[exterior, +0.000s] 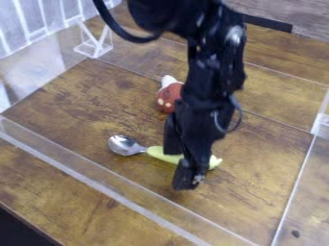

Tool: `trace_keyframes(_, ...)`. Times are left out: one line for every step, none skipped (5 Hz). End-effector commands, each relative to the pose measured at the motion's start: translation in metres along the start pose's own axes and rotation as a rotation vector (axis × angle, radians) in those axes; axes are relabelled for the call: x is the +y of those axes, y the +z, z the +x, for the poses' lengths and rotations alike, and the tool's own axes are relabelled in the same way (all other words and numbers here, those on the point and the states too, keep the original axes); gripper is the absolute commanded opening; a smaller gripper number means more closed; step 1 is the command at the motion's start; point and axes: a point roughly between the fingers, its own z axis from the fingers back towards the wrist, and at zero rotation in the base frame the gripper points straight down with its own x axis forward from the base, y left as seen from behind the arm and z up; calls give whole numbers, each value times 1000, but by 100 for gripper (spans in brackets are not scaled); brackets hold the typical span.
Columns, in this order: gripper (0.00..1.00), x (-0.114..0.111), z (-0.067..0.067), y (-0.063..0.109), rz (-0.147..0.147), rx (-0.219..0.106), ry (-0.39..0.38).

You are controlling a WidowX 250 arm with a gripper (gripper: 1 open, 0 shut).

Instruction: Move the green spoon to the left

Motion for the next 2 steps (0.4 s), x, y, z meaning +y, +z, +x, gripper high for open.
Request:
trace_keyframes(100, 17, 5, -5, 43, -33, -43)
trace_keyframes(100, 24, 6, -6, 60, -45, -41)
